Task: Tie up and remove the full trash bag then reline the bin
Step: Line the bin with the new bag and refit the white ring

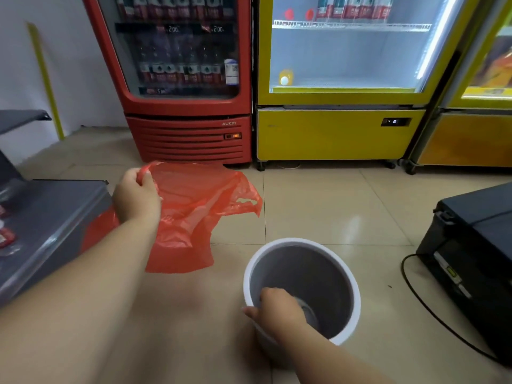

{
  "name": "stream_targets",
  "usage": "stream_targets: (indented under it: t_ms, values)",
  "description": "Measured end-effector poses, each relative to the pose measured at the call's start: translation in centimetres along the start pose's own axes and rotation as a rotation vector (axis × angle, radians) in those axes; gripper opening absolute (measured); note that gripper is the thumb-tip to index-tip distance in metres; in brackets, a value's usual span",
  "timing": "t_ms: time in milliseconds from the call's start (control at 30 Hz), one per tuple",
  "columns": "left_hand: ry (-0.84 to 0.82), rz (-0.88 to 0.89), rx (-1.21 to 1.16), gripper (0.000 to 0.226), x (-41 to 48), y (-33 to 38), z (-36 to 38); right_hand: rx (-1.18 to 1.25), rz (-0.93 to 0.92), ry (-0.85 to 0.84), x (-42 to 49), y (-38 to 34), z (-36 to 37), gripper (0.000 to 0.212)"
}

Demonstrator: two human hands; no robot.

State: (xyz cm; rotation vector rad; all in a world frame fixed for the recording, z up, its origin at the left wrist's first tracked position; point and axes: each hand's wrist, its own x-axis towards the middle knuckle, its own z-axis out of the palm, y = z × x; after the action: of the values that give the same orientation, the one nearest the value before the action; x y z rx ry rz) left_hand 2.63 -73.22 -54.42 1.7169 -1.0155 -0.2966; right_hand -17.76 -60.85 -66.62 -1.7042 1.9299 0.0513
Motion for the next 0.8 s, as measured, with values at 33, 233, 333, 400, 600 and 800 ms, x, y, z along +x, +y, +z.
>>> stream_targets:
  t_ms: [33,233,333,400,600,800]
  values:
    - [-0.006,0.004,0.006,0.025,-0.2,-0.1,0.1,-0.006,0.006,-0.001,0.1,-0.2,0.3,0.051]
    - [-0.044,0.055,-0.003,0.025,-0.6,-1.1,1.1,0.071,0.064,-0.014,0.3,-0.9,1.3,0.036]
    - [-0.053,0.073,0.019,0.024,-0.7,-1.4,1.5,-0.012,0.047,0.020,0.2,-0.9,1.8,0.029]
    - [-0.060,0.079,0.016,0.025,-0.9,-1.5,1.7,-0.067,0.035,0.044,0.2,-1.0,2.0,0.027]
    - [-0.068,0.085,0.012,0.026,-1.5,-1.4,1.8,-0.025,0.042,0.055,-0.3,-1.3,1.6,0.027]
    - [-0.052,0.091,0.041,0.029,-1.5,-1.0,1.7,-0.030,0.024,0.086,-0.5,-1.3,1.6,0.026]
